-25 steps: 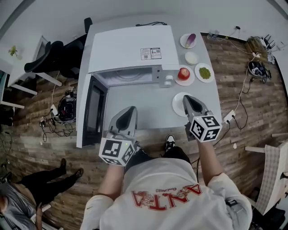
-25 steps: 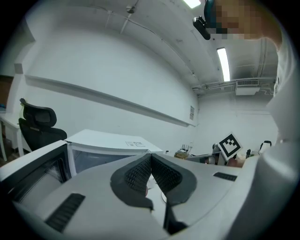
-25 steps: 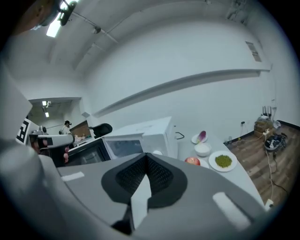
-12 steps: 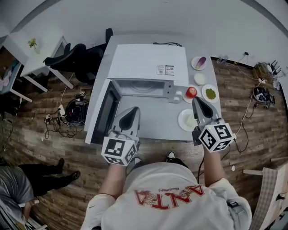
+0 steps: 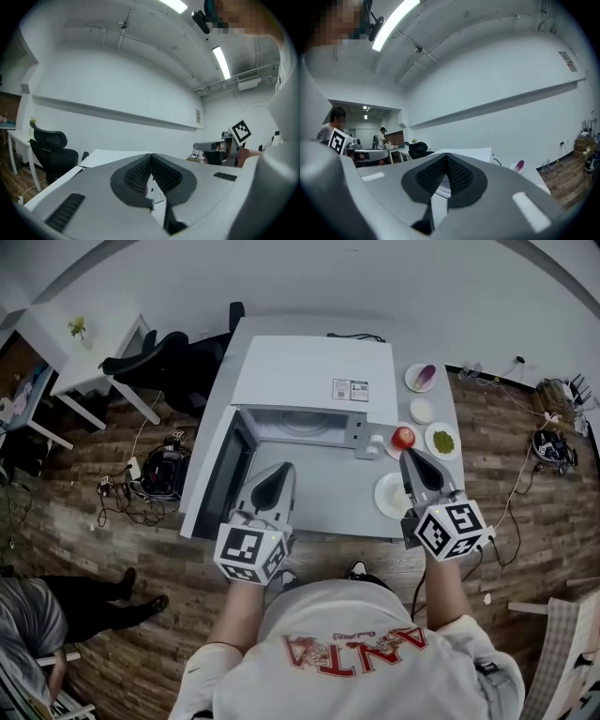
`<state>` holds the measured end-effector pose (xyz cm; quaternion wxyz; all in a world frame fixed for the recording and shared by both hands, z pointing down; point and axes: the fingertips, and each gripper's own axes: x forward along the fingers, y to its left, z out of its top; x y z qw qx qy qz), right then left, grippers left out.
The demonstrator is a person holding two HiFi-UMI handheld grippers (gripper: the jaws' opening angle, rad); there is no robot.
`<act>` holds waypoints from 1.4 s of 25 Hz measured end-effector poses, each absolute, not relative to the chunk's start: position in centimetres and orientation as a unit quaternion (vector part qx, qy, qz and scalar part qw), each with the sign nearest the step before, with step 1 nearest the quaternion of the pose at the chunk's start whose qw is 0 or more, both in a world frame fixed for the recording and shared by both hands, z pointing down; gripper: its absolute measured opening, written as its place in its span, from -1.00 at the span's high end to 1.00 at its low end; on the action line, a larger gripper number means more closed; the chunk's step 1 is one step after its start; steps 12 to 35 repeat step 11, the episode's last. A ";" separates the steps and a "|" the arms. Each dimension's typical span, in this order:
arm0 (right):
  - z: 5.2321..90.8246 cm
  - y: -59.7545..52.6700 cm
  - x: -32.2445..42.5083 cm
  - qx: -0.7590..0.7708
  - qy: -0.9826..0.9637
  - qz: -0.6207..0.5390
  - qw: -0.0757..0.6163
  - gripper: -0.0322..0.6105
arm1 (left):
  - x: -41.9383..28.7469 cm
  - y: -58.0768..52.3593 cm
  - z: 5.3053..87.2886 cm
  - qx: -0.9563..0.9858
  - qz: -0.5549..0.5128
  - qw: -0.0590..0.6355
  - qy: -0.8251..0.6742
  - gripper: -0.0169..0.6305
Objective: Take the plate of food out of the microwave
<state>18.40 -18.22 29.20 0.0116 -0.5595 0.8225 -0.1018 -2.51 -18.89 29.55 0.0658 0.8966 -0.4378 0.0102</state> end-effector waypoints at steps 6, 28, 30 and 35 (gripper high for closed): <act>29.3 -18.2 18.1 -0.551 0.828 -0.103 0.009 0.89 | -2.3 -18.9 29.4 0.897 0.009 0.065 -0.436 0.92; 29.5 -18.1 17.7 -0.546 0.831 -0.106 0.006 0.89 | -2.3 -18.8 29.4 0.898 0.008 0.067 -0.435 0.92; 29.5 -18.1 17.7 -0.546 0.831 -0.106 0.006 0.89 | -2.3 -18.8 29.4 0.898 0.008 0.067 -0.435 0.92; 29.5 -18.1 17.7 -0.546 0.831 -0.106 0.006 0.89 | -2.3 -18.8 29.4 0.898 0.008 0.067 -0.435 0.92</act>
